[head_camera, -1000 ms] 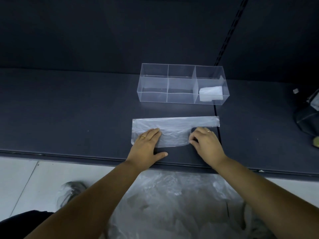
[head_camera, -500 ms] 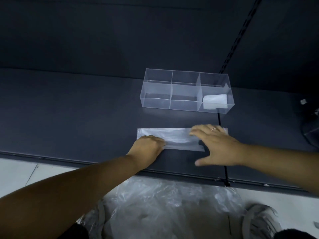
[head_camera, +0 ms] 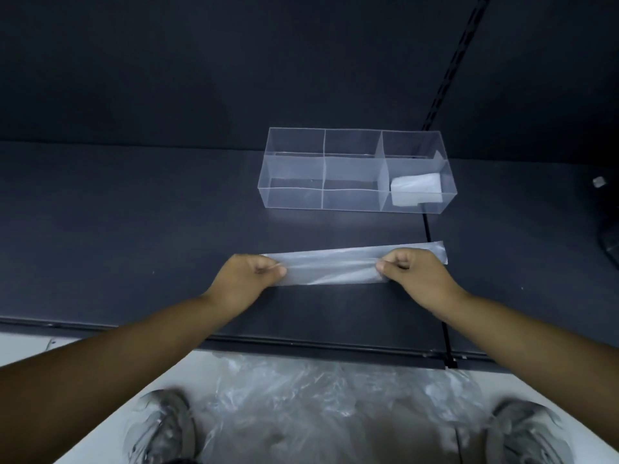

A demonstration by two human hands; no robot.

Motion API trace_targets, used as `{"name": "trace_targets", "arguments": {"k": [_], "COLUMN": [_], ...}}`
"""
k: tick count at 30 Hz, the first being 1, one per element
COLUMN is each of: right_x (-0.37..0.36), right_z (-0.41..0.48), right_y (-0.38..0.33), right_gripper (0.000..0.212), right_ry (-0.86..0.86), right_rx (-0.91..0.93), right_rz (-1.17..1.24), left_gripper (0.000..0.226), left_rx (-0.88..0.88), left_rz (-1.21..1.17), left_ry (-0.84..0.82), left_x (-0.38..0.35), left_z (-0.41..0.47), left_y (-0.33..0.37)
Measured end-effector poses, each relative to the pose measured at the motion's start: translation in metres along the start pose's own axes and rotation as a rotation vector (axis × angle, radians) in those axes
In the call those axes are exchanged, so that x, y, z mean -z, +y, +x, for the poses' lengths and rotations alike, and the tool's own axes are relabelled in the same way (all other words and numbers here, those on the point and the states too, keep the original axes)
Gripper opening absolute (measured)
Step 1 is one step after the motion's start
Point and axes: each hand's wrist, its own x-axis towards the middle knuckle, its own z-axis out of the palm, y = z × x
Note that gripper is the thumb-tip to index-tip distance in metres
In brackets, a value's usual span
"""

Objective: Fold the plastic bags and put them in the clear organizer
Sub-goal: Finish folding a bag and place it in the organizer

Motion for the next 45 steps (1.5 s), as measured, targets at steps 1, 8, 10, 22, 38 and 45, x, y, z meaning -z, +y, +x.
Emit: {"name": "trace_targets", "arguments": {"k": [1,8,10,22,38,45], "right_x": [-0.003,-0.013,-0.015,-0.022,-0.018,0.030], "right_z": [0.003,0.017,0.020,0.024,0.003,0.021], "right_y": [0.000,-0.004,-0.006,-0.020,0.023,0.016], "right_gripper": [0.022,0.024,0.028,0.022,0.080,0.031], "right_ry": [0.032,0.186,0.213,0.296,-0.108,0.200], "right_rx": [-0.020,-0.118,-0.119,-0.170,0.313,0.211], "right_rz": [0.024,-0.055,-0.114,-0.277,-0.966,-0.669], "left_gripper": [0.015,0.011,0.010,0.078,0.075,0.076], "left_rx": [0.040,0.154,0.125,-0.366,-0.355,-0.375], "left_rz": [-0.075,-0.221,-0.096,0.994,0.993,1.019], "left_ry": [0.036,0.235,0.307,-0.057,-0.042,-0.025], "left_x": [0.002,-0.004,-0.001,-0.058,-0.056,-0.055], "left_z": [0.000,0.007,0.006,-0.019,-0.021,-0.019], "left_y": [-0.003,-0.016,-0.017,-0.020,-0.014,-0.018]}}
